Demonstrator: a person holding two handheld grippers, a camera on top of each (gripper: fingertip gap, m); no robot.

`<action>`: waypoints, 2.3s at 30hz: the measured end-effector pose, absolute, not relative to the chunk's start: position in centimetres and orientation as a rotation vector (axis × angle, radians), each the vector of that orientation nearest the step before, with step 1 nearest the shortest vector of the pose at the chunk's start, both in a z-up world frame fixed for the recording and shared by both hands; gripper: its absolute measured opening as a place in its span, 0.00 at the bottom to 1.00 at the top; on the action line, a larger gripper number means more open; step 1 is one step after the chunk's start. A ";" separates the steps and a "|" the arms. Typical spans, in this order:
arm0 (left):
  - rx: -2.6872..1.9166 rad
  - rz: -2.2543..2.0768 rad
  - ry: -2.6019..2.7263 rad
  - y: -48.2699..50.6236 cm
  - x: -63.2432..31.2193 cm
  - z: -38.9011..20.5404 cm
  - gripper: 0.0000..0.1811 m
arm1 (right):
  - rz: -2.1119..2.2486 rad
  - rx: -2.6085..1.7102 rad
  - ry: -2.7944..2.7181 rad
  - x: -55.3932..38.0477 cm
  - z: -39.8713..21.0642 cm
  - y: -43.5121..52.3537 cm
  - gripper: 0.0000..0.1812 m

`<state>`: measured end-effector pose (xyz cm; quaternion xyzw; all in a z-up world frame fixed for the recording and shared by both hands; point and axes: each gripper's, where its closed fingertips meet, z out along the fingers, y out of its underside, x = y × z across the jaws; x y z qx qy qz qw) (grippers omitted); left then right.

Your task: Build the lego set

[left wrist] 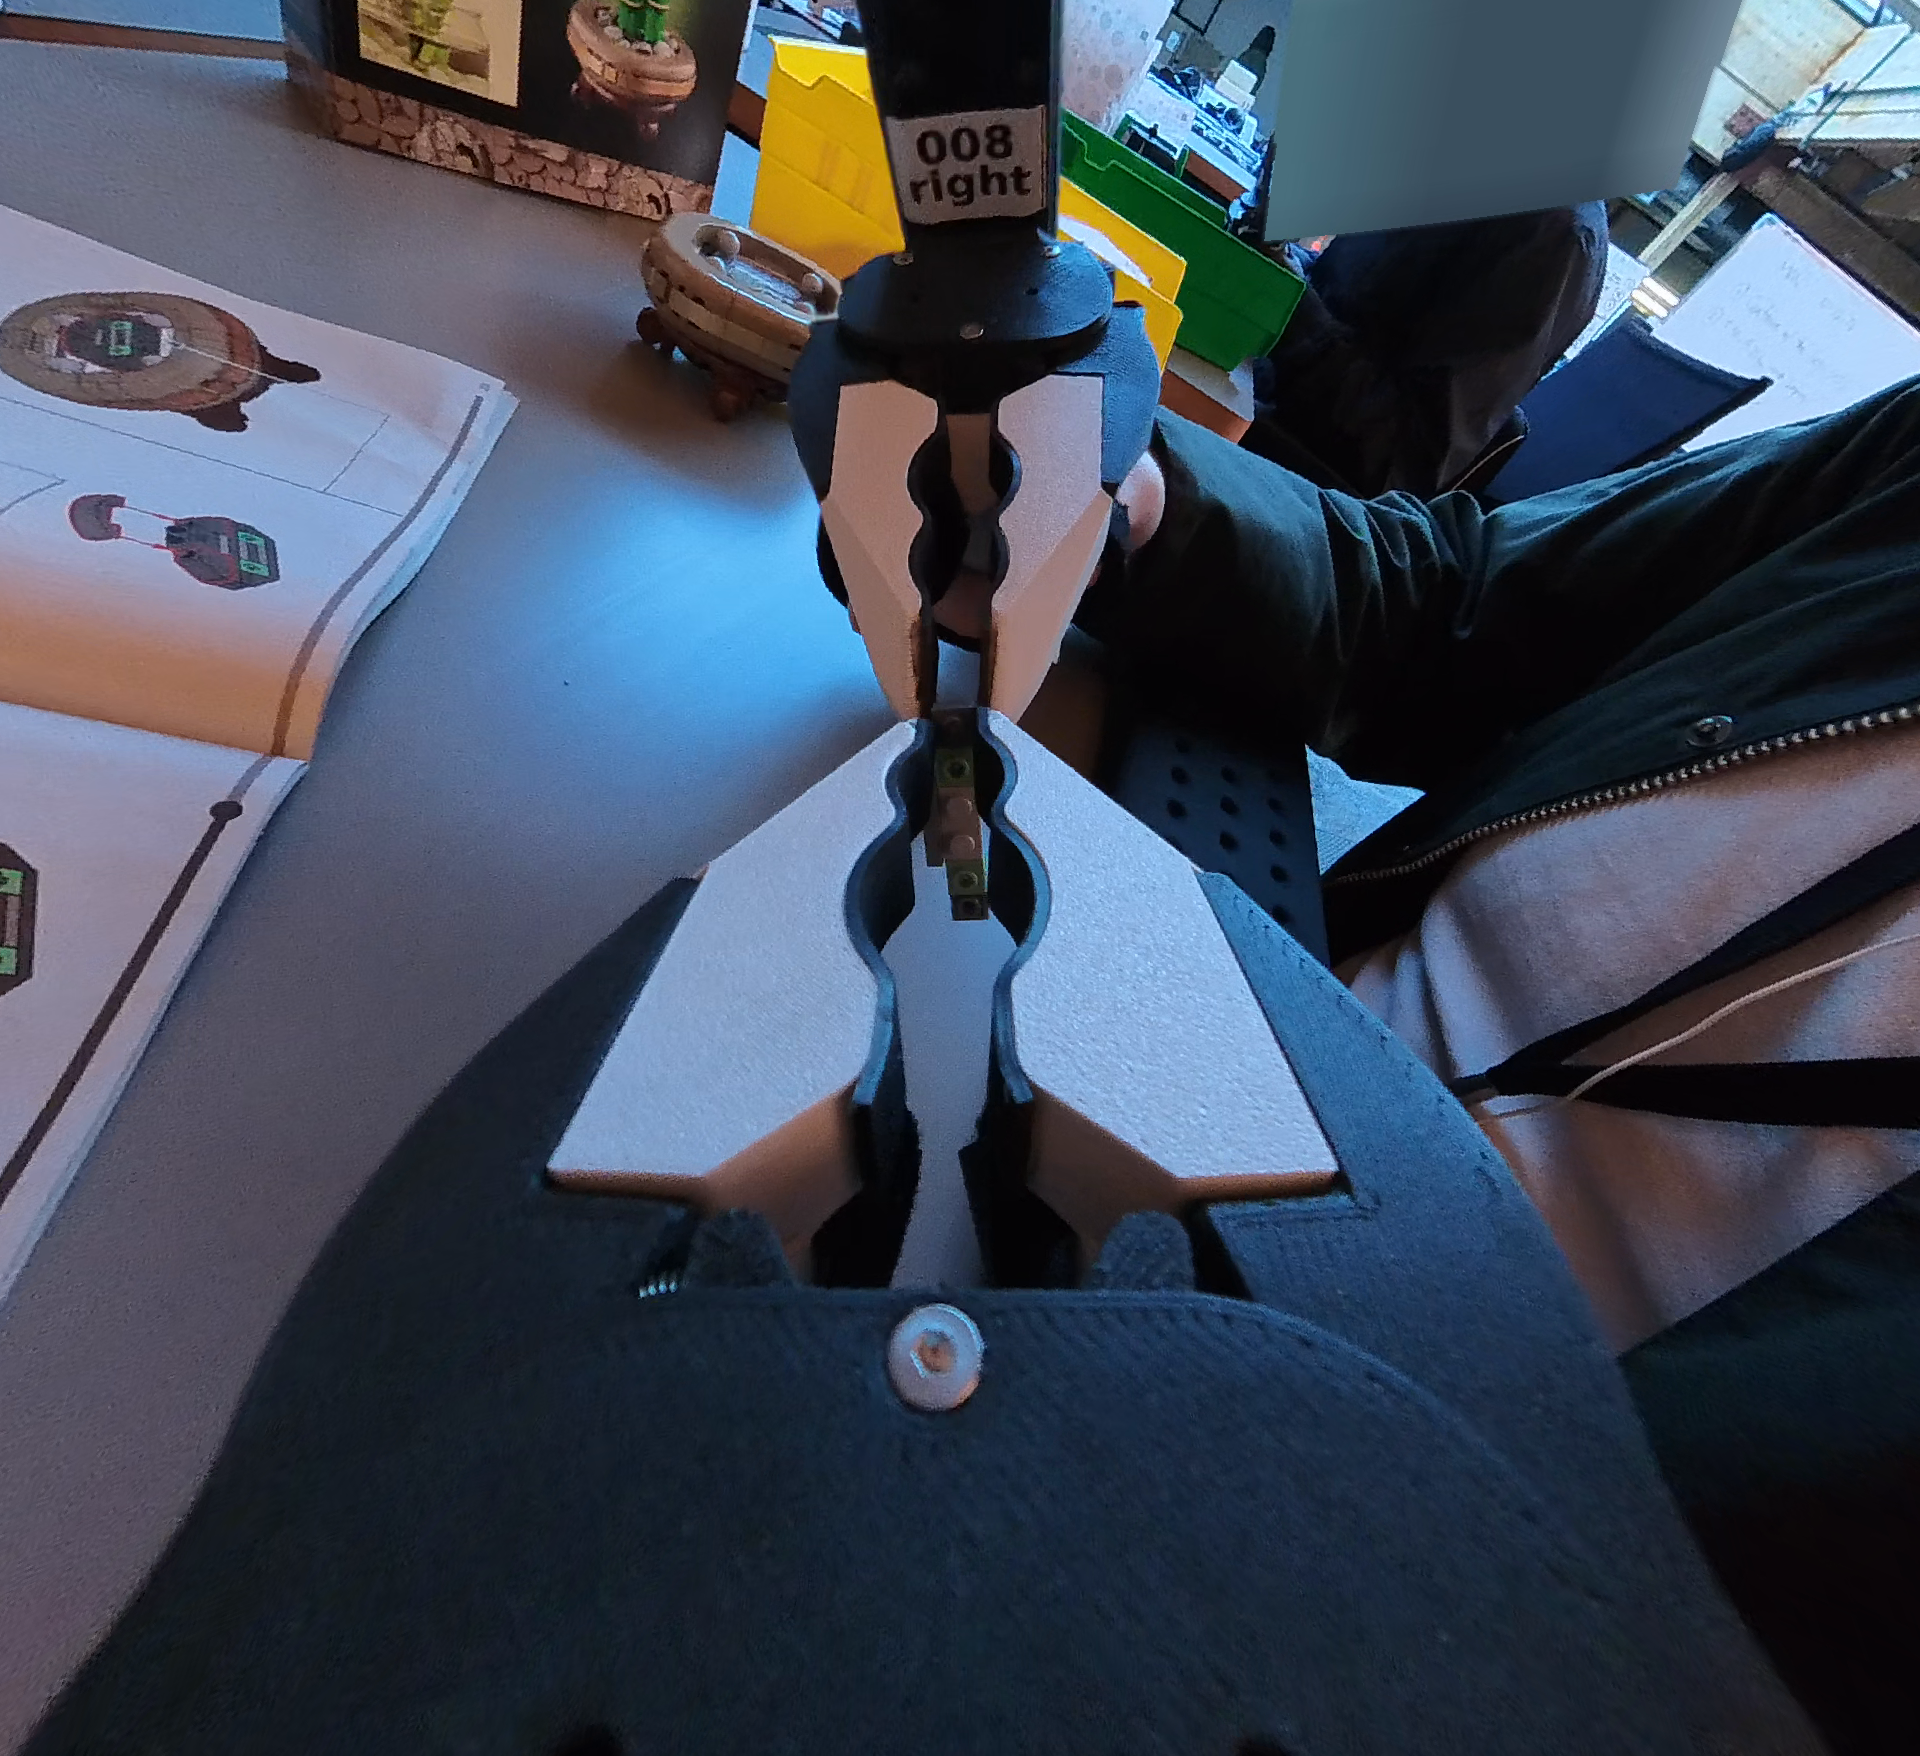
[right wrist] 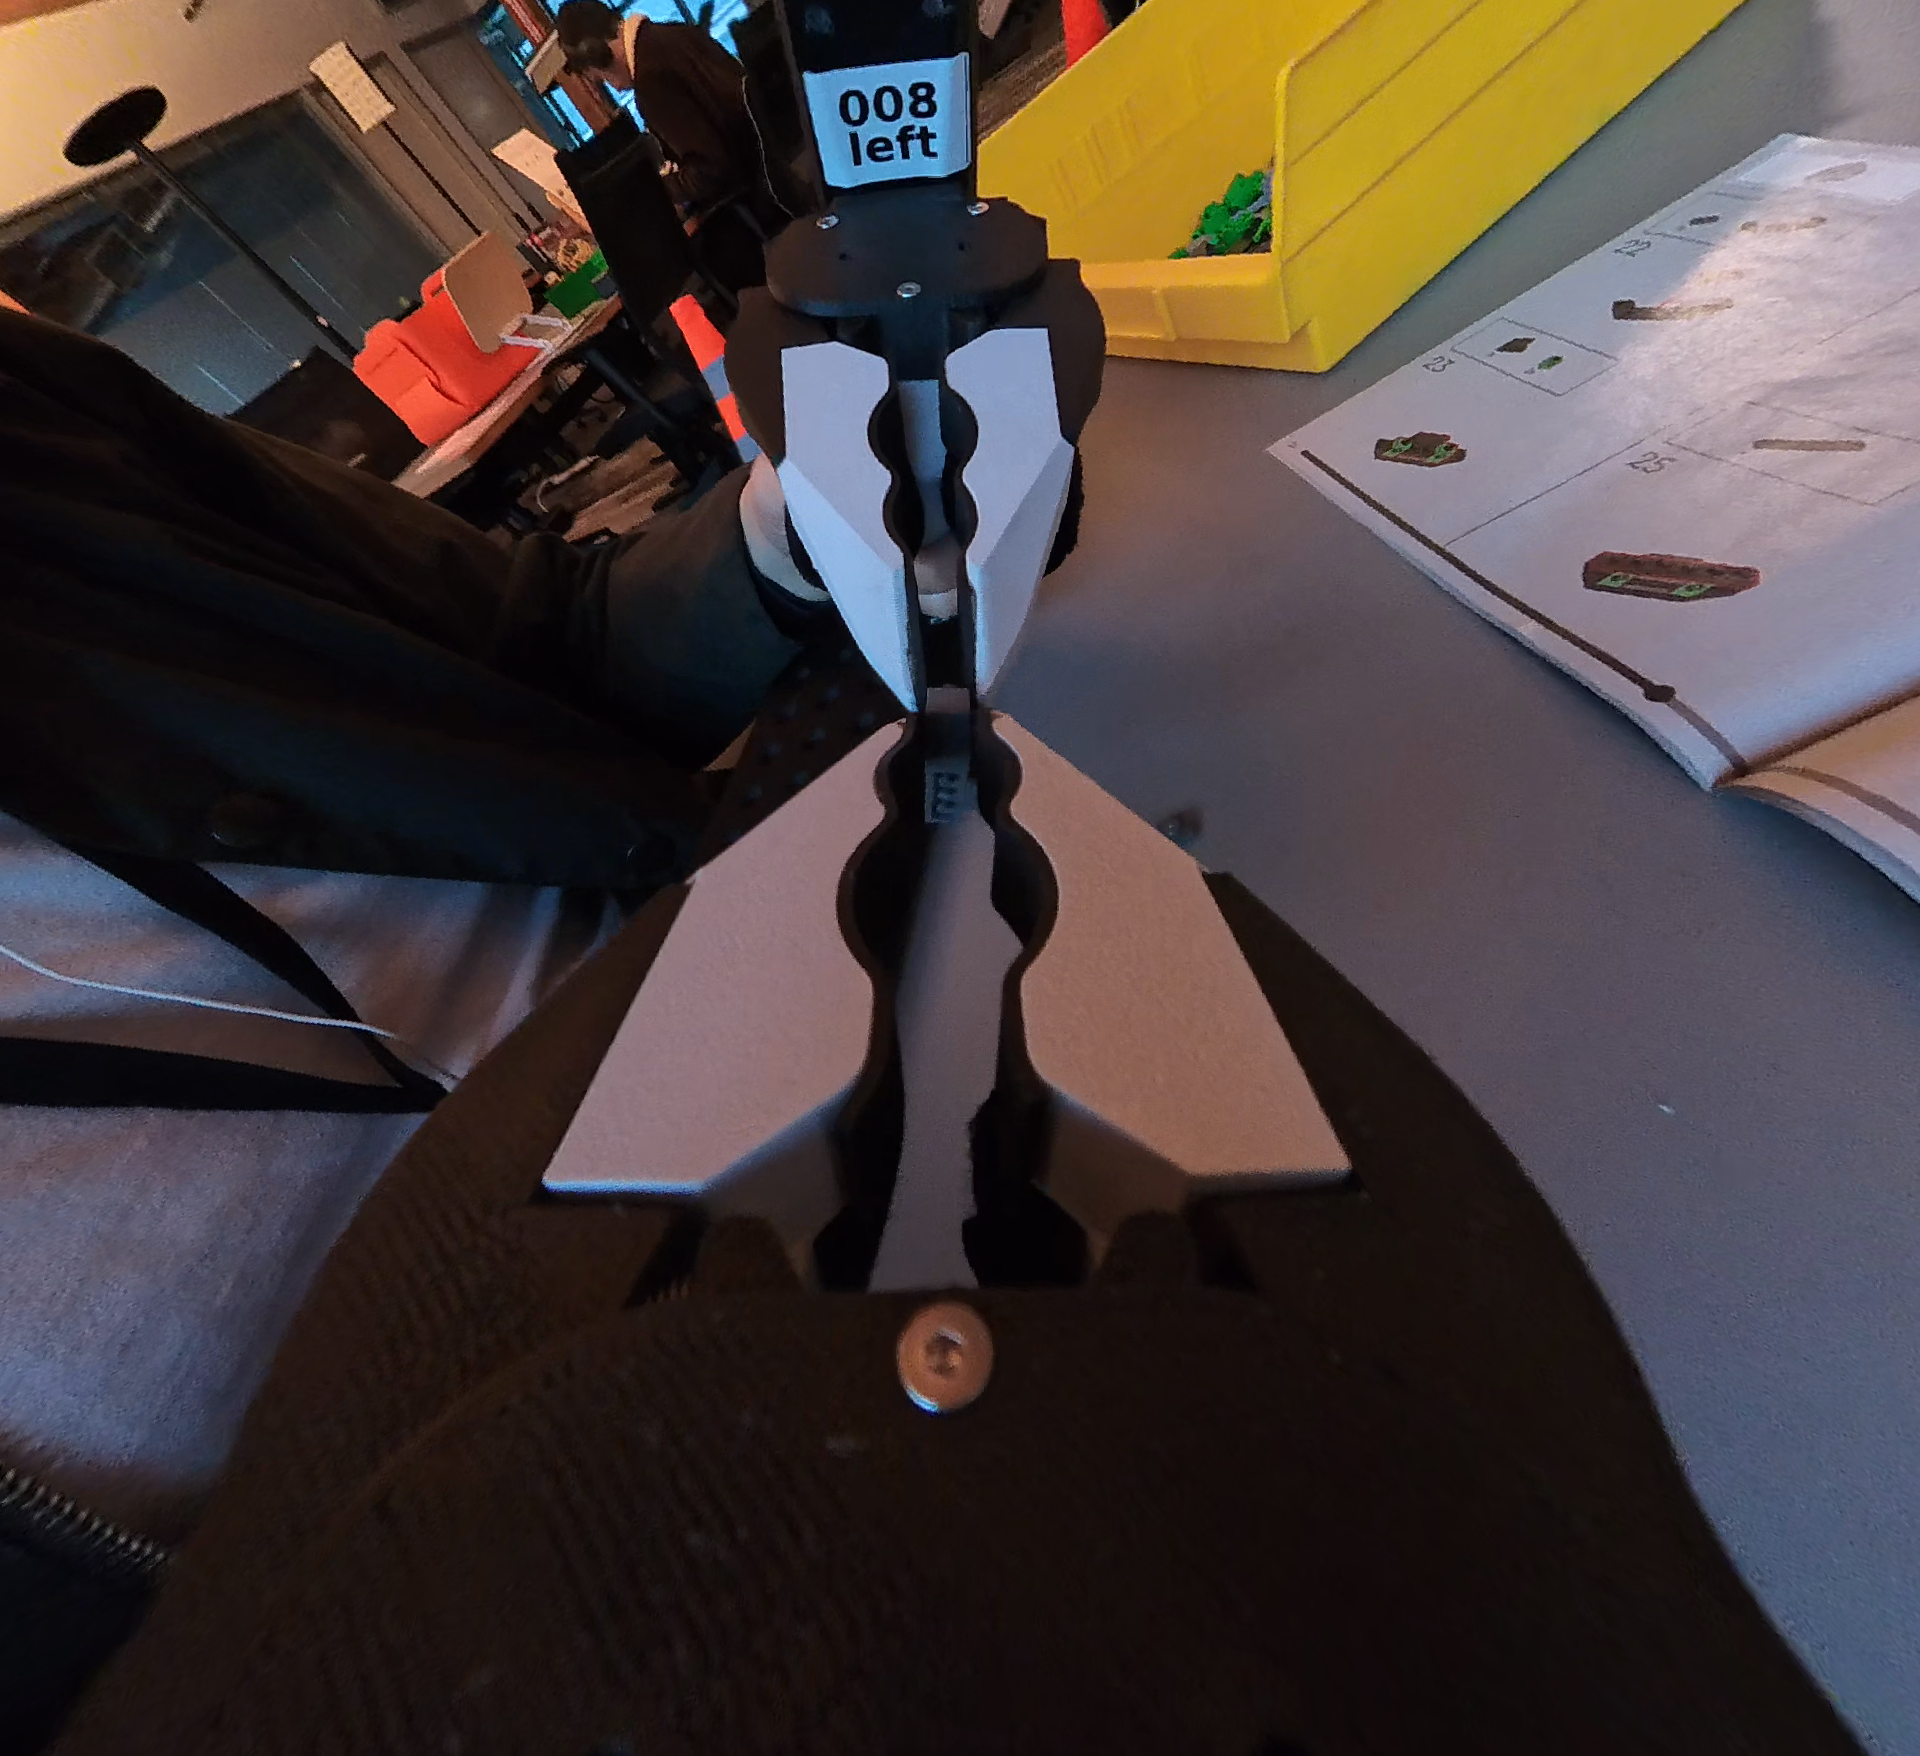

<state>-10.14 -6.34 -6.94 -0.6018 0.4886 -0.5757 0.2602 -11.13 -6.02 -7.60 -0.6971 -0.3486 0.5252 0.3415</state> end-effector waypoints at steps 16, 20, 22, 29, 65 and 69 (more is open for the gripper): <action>-1.583 -1.579 1.287 -6.3 -10.1 -6.2 0.06 | 1.372 -1.807 -0.904 -11.1 -6.9 -6.2 0.03; -1.577 -1.558 1.315 -6.5 -10.1 -6.3 0.03 | 1.352 -1.814 -0.918 -11.2 -7.0 -6.3 0.04; -1.563 -1.524 1.330 -6.6 -10.0 -6.3 0.03 | 1.348 -1.813 -0.922 -11.2 -6.9 -6.3 0.03; -1.559 -1.665 1.334 -7.5 -10.3 -5.7 0.03 | 1.303 -1.750 -1.025 -11.3 -6.4 -7.2 0.04; -1.805 -1.418 1.213 -3.0 -11.2 -9.1 0.23 | 1.541 -1.768 -0.678 -8.0 -5.4 -4.3 0.03; -1.624 -1.647 1.229 -5.7 -10.4 -5.9 0.22 | 1.570 -1.764 -0.684 -8.6 -5.5 -4.5 0.03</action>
